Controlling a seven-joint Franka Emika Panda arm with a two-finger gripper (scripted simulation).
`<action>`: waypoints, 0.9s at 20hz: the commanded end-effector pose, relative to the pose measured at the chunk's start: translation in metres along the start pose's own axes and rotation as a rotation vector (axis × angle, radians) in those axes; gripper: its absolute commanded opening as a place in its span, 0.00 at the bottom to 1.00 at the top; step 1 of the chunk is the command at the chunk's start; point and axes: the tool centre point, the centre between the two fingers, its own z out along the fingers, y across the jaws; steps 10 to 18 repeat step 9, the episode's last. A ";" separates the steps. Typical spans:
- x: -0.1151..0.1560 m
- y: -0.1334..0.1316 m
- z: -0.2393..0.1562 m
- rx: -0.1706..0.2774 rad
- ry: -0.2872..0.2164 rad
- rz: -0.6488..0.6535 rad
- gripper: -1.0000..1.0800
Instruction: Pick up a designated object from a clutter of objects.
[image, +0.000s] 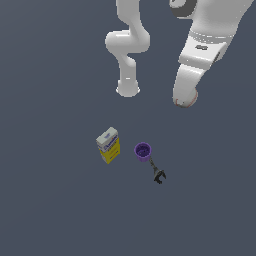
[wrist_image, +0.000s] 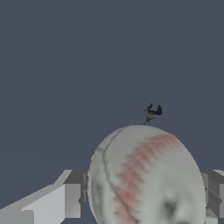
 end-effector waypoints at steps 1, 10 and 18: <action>-0.003 0.000 -0.014 0.000 0.000 0.000 0.00; -0.005 0.000 -0.031 -0.001 0.000 0.001 0.00; -0.005 0.000 -0.031 -0.001 0.000 0.001 0.00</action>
